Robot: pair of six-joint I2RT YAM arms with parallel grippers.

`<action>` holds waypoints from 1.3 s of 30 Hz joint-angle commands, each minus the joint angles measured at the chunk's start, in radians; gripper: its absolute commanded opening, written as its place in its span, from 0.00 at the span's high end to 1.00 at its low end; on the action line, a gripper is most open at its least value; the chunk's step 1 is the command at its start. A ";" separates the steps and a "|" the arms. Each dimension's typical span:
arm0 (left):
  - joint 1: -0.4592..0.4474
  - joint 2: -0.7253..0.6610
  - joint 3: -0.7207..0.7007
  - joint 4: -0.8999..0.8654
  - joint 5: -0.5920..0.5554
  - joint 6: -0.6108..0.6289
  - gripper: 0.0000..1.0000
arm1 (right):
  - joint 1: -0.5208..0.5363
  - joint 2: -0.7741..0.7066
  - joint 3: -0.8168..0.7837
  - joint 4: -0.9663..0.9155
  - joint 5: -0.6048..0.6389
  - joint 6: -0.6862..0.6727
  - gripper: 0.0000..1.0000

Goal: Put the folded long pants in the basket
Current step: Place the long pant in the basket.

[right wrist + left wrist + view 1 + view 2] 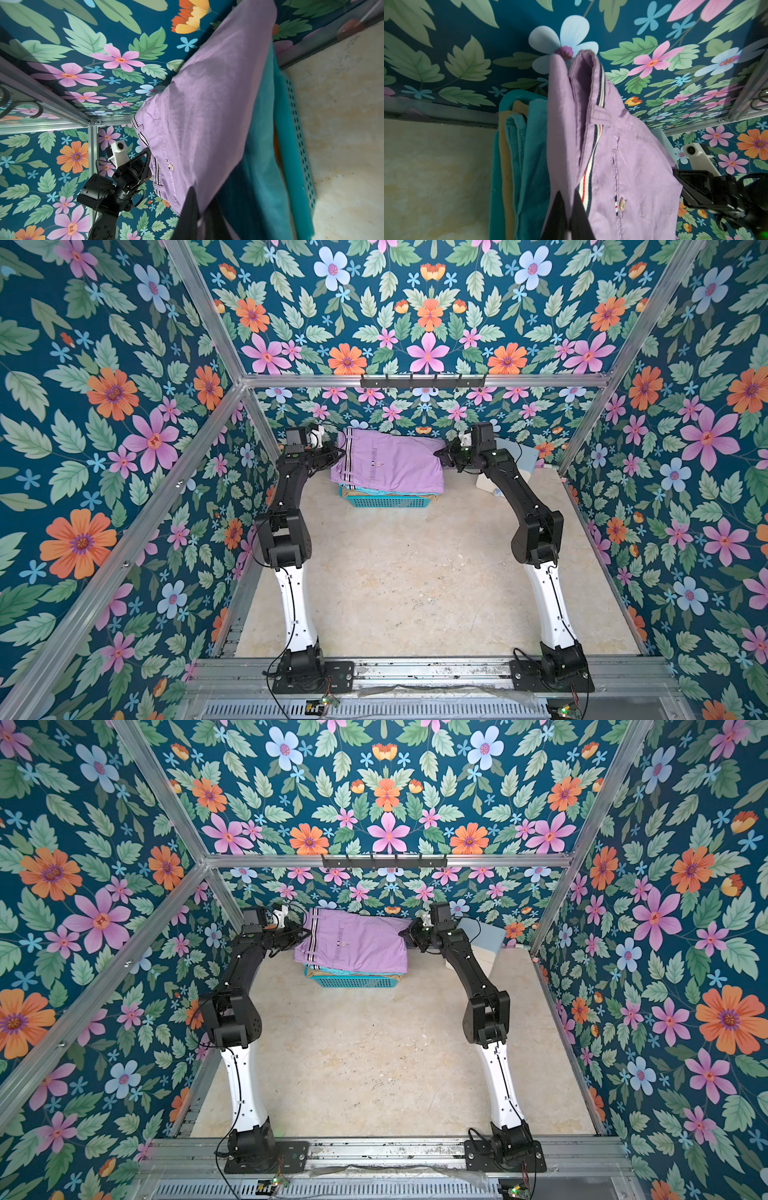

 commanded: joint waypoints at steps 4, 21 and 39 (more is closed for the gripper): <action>0.007 0.021 0.006 0.084 -0.008 -0.027 1.00 | 0.000 -0.014 -0.064 0.106 0.045 -0.051 1.00; 0.027 -0.036 -0.021 -0.008 -0.128 -0.002 0.33 | -0.029 -0.032 -0.080 0.077 0.056 -0.081 0.49; 0.056 -0.651 -0.837 0.269 -0.338 -0.060 0.28 | -0.025 -0.120 -0.257 0.145 0.105 -0.099 0.47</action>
